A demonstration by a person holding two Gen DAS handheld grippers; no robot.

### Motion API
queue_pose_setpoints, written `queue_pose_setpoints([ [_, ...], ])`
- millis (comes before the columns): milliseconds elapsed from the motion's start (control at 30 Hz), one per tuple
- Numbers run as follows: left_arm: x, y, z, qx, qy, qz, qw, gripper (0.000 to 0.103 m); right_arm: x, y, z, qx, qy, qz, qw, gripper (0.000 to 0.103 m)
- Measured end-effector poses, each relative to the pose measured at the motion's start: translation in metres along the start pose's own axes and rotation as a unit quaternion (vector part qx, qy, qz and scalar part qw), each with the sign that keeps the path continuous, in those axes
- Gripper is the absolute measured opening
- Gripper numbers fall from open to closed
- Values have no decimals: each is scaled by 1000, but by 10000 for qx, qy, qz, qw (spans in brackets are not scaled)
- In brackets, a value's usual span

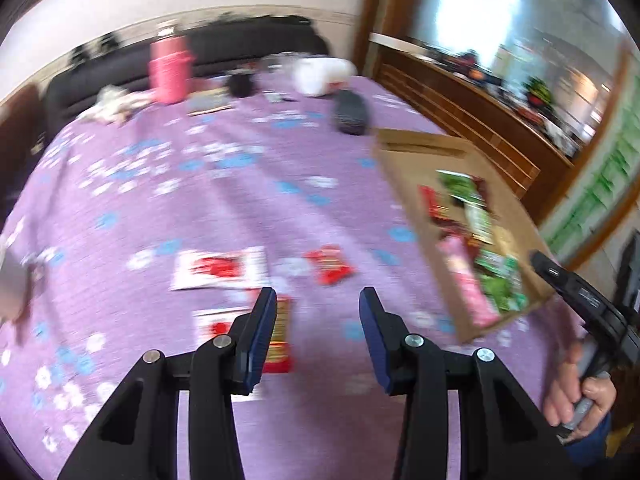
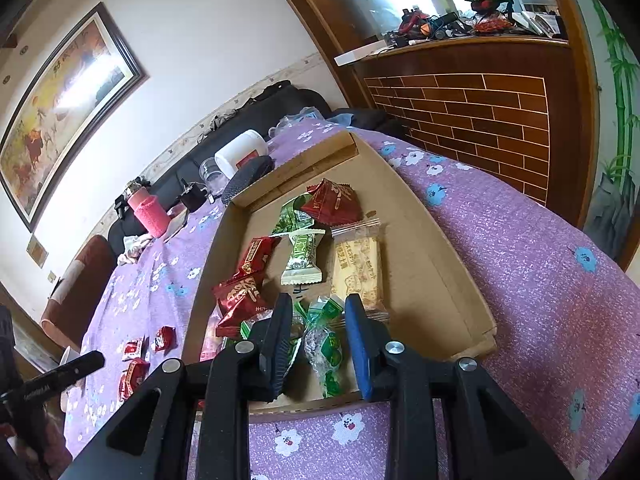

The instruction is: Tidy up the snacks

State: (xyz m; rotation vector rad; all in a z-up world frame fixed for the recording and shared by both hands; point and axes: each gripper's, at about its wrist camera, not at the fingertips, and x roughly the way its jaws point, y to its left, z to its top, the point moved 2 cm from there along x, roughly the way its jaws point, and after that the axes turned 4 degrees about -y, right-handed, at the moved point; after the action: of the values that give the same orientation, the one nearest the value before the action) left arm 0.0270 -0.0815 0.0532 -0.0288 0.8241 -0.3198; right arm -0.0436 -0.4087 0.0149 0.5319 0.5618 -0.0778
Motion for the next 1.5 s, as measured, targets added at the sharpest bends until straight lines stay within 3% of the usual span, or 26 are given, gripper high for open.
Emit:
queue_pose_setpoints([
  [133, 10, 46, -7, -485, 256, 362, 9978, 42, -1, 2, -1, -54, -3, -34, 10000, 29],
  [267, 23, 63, -19, -648, 506, 341, 9960, 41, 0, 4, -1, -120, 17, -84, 9999, 29],
  [433, 33, 56, -26, -449, 656, 253, 9965, 41, 1, 13, -4, -252, 133, -81, 9996, 29],
  [533, 41, 54, -31, -262, 731, 383, 9962, 41, 3, 24, -6, -282, 294, 99, 9991, 29],
  [700, 42, 56, -32, -77, 600, 478, 9970, 41, 3, 71, -9, -699, 557, 507, 9947, 32],
  [733, 42, 57, -32, -51, 587, 518, 9969, 39, 5, 85, -10, -788, 684, 669, 9923, 34],
  [767, 42, 58, -32, -21, 555, 634, 9964, 31, 8, 98, -12, -885, 787, 793, 9898, 38],
  [833, 41, 64, -30, -3, 494, 831, 9953, 30, 14, 122, -19, -1094, 952, 940, 9850, 41],
  [1033, 38, 90, -25, -416, 442, 964, 9935, 30, 58, 191, -55, -1508, 1828, 1311, 9626, 42],
  [1233, 35, 102, -25, -551, 430, 1107, 9914, 30, 101, 235, -88, -1894, 2324, 1090, 9478, 42],
  [1433, 34, 101, -27, -448, 436, 1260, 9901, 30, 117, 246, -109, -2494, 2265, 724, 9387, 42],
  [1467, 34, 100, -27, -417, 432, 1281, 9899, 30, 117, 248, -111, -2710, 2205, 615, 9350, 39],
  [1500, 34, 99, -27, -375, 426, 1307, 9898, 30, 116, 247, -110, -2787, 2152, 598, 9340, 23],
])
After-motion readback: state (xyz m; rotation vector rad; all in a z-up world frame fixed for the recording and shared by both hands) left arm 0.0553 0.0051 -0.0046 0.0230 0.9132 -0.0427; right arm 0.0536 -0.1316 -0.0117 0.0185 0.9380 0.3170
